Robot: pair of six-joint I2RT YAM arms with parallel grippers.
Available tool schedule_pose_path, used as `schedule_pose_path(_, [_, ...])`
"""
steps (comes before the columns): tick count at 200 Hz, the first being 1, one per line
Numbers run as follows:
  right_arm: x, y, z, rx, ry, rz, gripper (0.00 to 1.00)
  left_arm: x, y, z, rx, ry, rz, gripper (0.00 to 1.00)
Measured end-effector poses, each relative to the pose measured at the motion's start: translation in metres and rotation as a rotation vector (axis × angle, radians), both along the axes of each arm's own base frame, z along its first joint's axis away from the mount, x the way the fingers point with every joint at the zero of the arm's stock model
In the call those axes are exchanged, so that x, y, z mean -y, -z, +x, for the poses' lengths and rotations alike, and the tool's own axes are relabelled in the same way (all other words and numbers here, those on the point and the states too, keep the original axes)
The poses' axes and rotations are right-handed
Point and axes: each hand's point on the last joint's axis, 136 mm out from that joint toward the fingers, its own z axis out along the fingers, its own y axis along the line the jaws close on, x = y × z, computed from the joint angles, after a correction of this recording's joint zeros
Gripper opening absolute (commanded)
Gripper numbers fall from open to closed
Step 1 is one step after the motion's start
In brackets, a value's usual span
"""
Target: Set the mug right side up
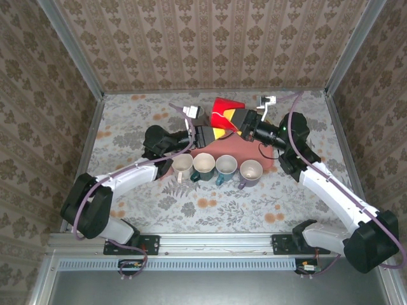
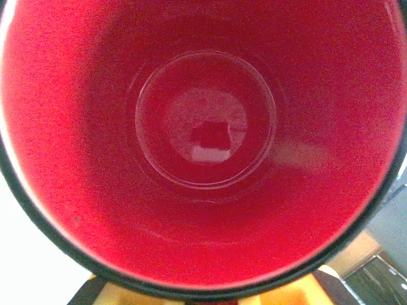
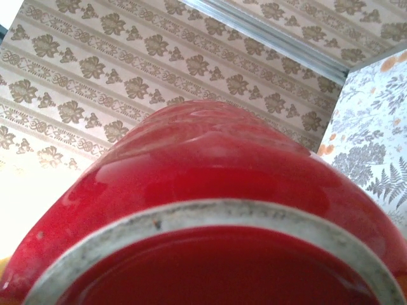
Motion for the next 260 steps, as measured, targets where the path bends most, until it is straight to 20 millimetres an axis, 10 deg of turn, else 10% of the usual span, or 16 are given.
schedule_pose_path(24, [0.0, 0.001, 0.0, 0.004, 0.0, 0.002, 0.57, 0.0, 0.001, 0.0, -0.004, -0.003, 0.01, 0.0])
schedule_pose_path(52, [-0.004, 0.0, -0.004, 0.01, -0.017, 0.001, 1.0, -0.006, -0.001, -0.006, 0.015, -0.032, 0.048, 0.0])
schedule_pose_path(135, [0.036, -0.018, -0.029, 0.13, 0.18, -0.227, 1.0, -0.036, 0.012, -0.073, 0.342, -0.234, 0.424, 0.0])
schedule_pose_path(177, [0.067, -0.02, -0.03, 0.182, 0.336, -0.367, 1.0, -0.064, 0.075, -0.11, 0.414, -0.264, 0.76, 0.0])
schedule_pose_path(260, [0.068, 0.013, -0.02, 0.14, 0.328, -0.511, 1.0, -0.171, 0.226, -0.138, 0.264, -0.336, 1.395, 0.0])
